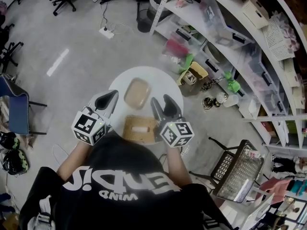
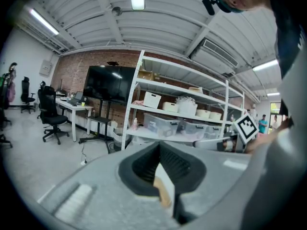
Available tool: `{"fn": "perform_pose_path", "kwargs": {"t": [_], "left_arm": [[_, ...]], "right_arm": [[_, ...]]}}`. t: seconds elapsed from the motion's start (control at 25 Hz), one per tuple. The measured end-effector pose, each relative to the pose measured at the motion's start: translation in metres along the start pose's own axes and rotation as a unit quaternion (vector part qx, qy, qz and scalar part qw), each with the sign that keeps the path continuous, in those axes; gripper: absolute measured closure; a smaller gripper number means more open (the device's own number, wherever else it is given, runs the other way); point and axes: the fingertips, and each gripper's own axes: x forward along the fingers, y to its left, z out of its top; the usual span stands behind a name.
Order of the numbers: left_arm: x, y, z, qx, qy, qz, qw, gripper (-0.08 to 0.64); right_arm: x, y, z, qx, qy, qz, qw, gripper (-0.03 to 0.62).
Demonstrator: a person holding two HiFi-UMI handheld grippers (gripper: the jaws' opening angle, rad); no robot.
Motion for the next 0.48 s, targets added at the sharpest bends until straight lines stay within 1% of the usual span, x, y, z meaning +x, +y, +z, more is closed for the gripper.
{"fn": "perform_pose_path", "kwargs": {"t": [0.12, 0.28, 0.48], "left_arm": [[0.002, 0.007, -0.001, -0.002, -0.002, 0.003, 1.0, 0.558], [0.007, 0.014, -0.002, -0.005, -0.003, 0.006, 1.0, 0.558], [0.008, 0.021, -0.012, -0.012, 0.002, 0.008, 0.9999, 0.56]], "right_arm": [[0.018, -0.012, -0.01, 0.0, 0.02, -0.001, 1.0, 0.356], [0.043, -0.035, -0.023, 0.008, 0.044, -0.017, 0.999, 0.356], [0.073, -0.054, -0.052, 0.04, 0.088, -0.011, 0.995, 0.351]]}}
